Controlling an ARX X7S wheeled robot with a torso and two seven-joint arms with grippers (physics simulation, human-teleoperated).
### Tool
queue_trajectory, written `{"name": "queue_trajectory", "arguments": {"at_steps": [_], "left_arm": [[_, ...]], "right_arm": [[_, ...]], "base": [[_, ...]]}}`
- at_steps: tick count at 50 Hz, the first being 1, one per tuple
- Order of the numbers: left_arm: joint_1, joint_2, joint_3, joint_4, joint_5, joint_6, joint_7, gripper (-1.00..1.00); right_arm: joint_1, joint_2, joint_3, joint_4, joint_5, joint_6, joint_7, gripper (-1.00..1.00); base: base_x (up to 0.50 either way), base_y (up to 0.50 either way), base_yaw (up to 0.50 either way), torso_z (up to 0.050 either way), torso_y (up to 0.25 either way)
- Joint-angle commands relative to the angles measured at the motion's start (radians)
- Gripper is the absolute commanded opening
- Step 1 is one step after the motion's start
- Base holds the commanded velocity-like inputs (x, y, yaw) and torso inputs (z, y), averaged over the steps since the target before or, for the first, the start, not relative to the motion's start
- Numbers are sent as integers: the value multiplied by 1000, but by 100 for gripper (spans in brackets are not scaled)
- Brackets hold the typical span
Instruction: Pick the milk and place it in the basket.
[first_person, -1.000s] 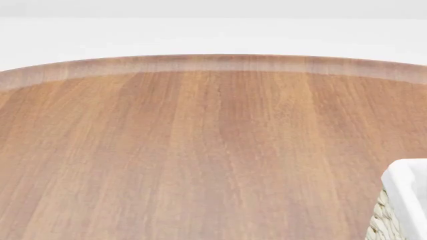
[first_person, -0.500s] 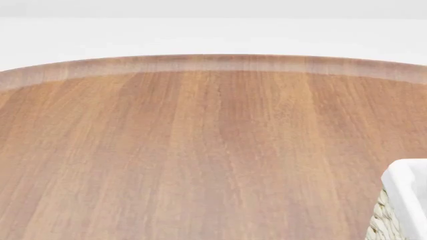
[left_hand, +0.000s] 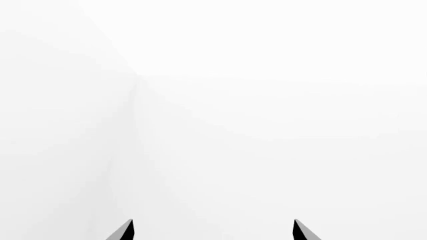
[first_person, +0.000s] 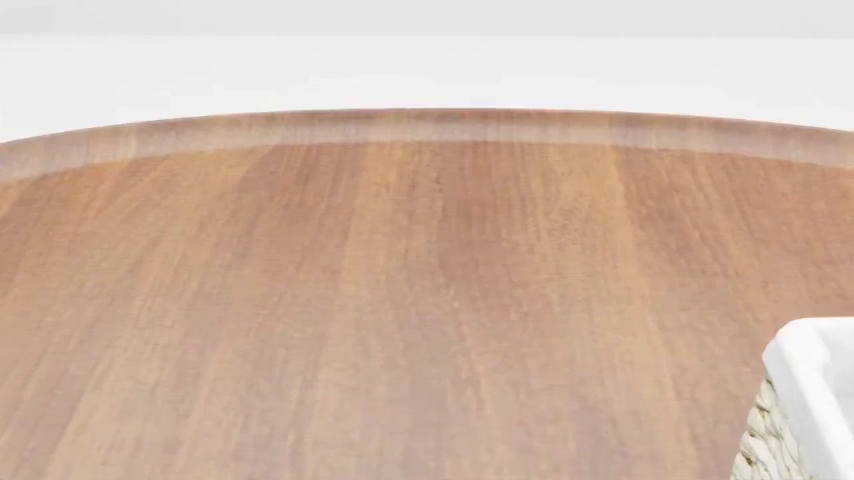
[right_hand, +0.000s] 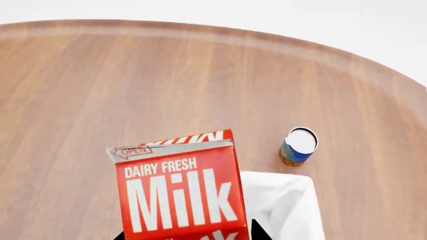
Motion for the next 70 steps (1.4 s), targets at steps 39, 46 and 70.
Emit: {"name": "queue_trajectory", "arguments": {"at_steps": [39,46,70], "left_arm": [[7,6,-9,5,34,-8,19,100],[5,6,-4,4,36,-7,19,100],[17,9,-10,-2,40,4,14,100]], "right_arm": [[-315,135,262,-320,53,155,220,-100],[-354,134,297,-327,54,150,257,-100],[-435,142,350,-377,66,166,301,-100]], "base": [[0,0,0,1,2],[0,0,0,0,1],[0,0,0,1,1]]}}
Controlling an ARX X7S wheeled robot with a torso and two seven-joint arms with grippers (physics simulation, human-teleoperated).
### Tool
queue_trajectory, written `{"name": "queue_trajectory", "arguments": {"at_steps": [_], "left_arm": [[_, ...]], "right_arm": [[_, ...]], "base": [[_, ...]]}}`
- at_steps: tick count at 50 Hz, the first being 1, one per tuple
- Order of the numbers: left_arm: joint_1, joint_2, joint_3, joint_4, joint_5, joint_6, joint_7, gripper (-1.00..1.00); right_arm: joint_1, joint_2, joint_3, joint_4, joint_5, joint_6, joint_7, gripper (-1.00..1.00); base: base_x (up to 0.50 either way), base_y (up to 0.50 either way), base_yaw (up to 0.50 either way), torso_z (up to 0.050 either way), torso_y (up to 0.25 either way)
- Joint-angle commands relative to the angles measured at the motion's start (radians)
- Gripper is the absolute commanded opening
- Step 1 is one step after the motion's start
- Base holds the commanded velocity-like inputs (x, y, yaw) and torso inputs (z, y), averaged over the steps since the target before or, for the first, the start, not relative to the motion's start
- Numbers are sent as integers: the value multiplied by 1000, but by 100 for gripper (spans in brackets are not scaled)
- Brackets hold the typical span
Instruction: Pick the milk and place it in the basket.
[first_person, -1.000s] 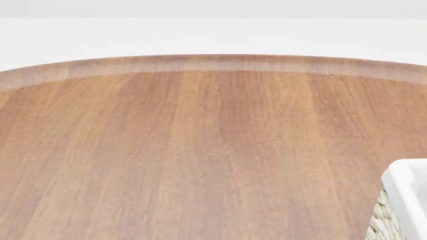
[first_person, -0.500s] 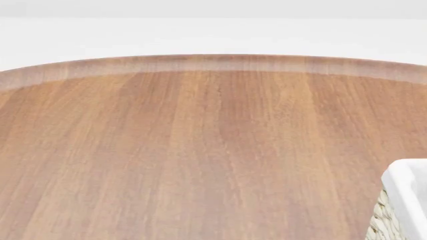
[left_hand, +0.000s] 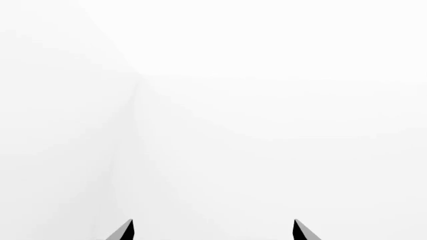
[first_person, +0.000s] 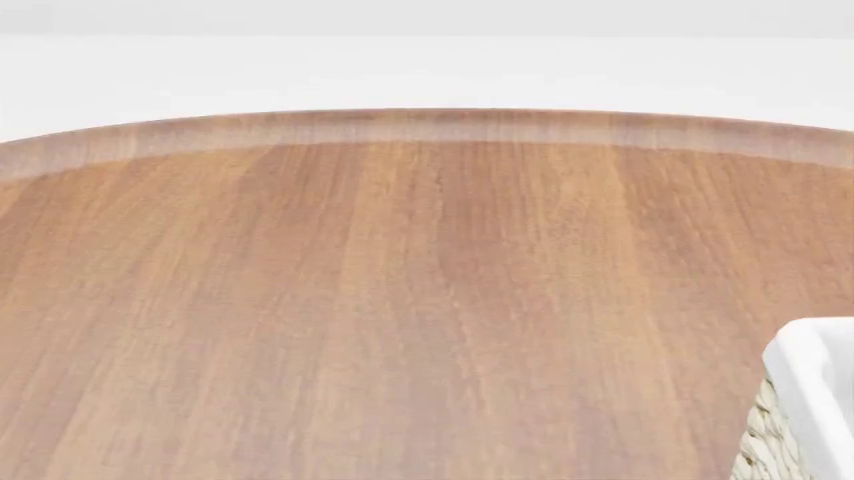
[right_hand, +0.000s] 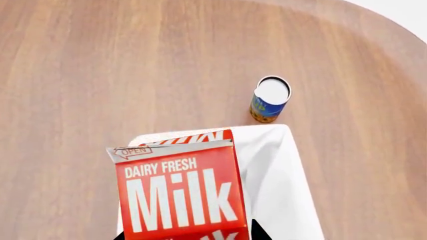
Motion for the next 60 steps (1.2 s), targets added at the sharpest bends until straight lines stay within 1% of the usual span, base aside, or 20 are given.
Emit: {"name": "queue_trajectory", "arguments": {"at_steps": [1,7,18,26,35,48,51,55,60], "left_arm": [[2,18,-19,3,28,-13,22,100],[9,12,-16,8,41,-12,25,100],[6,12,-15,10,38,-7,24,100],[6,17,-20,6,28,1,24,100],[6,17,-14,5,34,7,27,100],[14,14,-16,6,47,14,30,100],[19,6,-5,12,70,11,35,100],[26,11,-22,8,52,19,33,100],[27,10,-22,9,48,19,31,100]], "right_arm": [[1,-14,47,-27,-6,0,-9,-100],[3,-13,38,-35,-2,9,-19,-100],[-1,-4,26,-46,1,19,-28,-100],[10,7,20,-47,-4,20,-26,-100],[10,2,53,-35,-14,20,8,-100],[-21,36,44,-97,-10,70,-17,-100],[-29,40,45,-104,-23,76,-26,-100],[-43,38,58,-107,-72,77,-67,-100],[-67,30,88,-112,-163,77,-133,-100]], "base": [[0,0,0,0,0],[0,0,0,0,-21],[0,0,0,0,-226],[0,0,0,0,0],[0,0,0,0,0],[0,0,0,0,1],[0,0,0,0,-132],[0,0,0,0,-233],[-2,0,0,0,-18]]}}
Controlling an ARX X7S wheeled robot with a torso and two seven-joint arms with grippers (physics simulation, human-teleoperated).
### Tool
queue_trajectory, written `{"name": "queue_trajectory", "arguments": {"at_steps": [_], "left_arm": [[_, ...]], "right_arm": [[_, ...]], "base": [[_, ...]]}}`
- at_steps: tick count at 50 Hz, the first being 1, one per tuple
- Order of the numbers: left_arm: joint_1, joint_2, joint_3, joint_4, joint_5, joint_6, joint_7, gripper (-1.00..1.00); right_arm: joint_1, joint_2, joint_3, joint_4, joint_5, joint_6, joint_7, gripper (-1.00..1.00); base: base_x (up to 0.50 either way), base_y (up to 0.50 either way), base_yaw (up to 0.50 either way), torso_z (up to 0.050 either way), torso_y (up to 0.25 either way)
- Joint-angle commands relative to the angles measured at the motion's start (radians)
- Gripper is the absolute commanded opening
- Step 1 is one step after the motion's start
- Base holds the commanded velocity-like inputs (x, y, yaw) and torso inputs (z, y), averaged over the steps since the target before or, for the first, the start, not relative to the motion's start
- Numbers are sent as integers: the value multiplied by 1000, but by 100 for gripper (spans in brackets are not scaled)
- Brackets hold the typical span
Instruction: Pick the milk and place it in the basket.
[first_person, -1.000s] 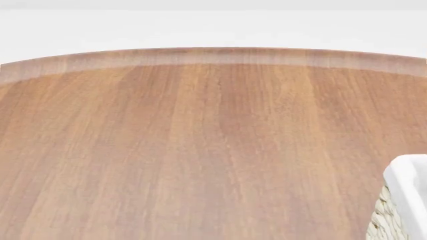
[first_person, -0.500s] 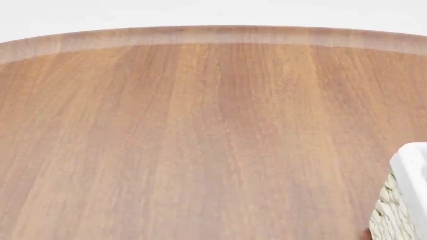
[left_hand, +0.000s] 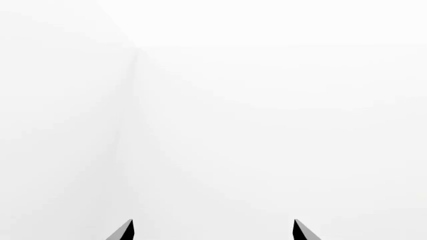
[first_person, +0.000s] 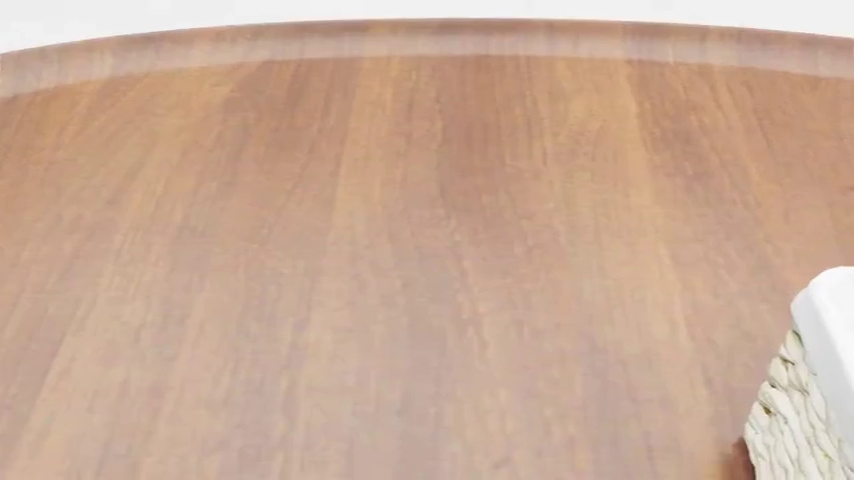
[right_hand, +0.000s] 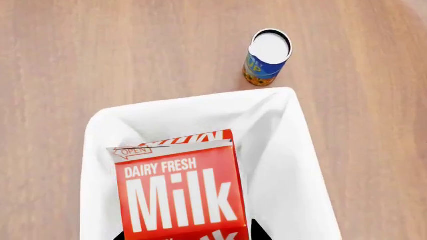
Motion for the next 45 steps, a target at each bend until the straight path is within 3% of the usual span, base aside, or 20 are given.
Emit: {"name": "queue_trajectory", "arguments": {"at_steps": [1,12,45], "left_arm": [[3,15,-17,8,32,-12,25,100],[-7,8,-2,11,37,-14,24,100],[10,6,-15,7,21,6,22,100]], "right_arm": [[-20,-16,66,-31,-139,5,-120,-100],[-72,-18,131,-42,-247,-7,-166,-100],[-94,-27,151,-48,-293,-10,-186,-100]], "base": [[0,0,0,0,0],[0,0,0,0,0],[0,0,0,0,-118]]}}
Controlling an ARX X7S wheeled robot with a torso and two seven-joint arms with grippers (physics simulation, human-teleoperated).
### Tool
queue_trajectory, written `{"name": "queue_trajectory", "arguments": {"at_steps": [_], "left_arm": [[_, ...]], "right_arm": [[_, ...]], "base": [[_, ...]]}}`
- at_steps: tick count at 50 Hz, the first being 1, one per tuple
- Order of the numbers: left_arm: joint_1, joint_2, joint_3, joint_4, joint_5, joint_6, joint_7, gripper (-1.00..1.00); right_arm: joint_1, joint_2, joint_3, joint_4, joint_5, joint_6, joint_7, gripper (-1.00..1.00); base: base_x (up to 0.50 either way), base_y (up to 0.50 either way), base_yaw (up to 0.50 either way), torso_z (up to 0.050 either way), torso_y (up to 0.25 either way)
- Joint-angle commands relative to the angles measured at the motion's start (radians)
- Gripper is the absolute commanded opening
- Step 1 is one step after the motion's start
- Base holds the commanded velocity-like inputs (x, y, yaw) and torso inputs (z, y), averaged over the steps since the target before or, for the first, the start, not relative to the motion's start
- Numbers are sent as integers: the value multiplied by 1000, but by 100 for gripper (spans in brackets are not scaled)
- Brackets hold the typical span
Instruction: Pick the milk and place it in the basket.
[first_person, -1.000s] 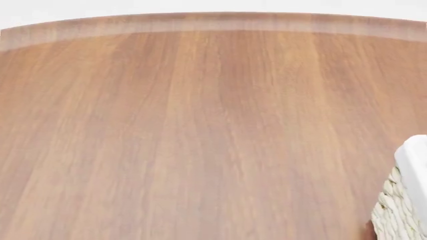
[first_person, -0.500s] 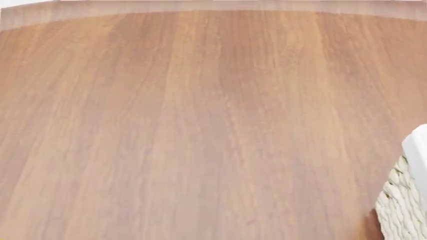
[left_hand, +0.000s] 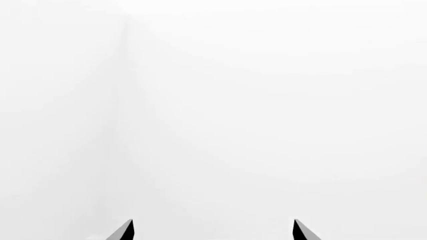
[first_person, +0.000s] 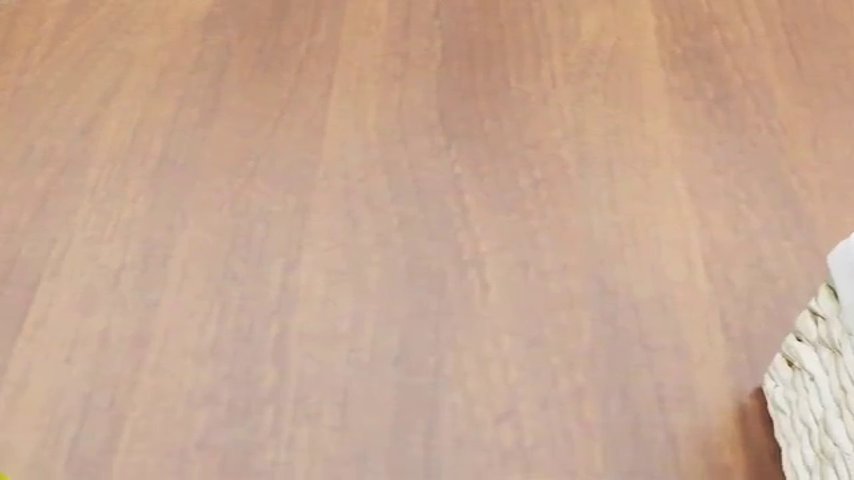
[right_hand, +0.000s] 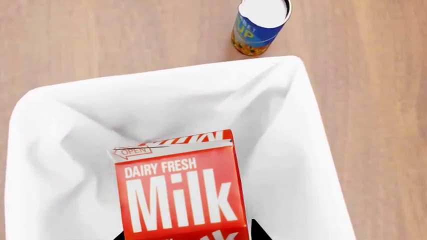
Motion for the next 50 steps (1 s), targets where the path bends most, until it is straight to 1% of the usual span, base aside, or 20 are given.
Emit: {"name": "queue_trajectory", "arguments": {"at_steps": [1,14,19,20,34,43,44,50], "left_arm": [[5,17,-23,5,24,-9,23,100],[0,9,-10,8,37,-10,21,100],[-1,10,-12,7,30,-9,15,100],[-2,14,-23,3,9,-5,12,100],[-6,6,-14,7,15,-5,8,100],[4,7,-14,5,23,2,11,100],[5,7,-15,5,22,3,10,100],[9,5,-17,4,23,5,10,100]], "right_arm": [[10,-17,25,-18,-35,-1,-42,-100],[-6,-18,41,-17,-52,-8,-51,-100],[-4,-19,39,-15,-57,-9,-60,-100],[-4,-18,39,-17,-58,-6,-62,-100],[-29,-11,45,-34,-93,3,-106,-100],[-30,-17,53,-25,-109,-16,-107,-100],[-31,-17,54,-24,-110,-16,-105,100],[-31,-20,54,-22,-111,-17,-110,100]], "base": [[0,0,0,0,0],[0,0,0,0,0],[0,0,0,0,-245],[0,0,0,0,0],[0,0,0,0,0],[0,0,0,0,2],[0,0,0,0,0],[0,0,0,0,0]]}}
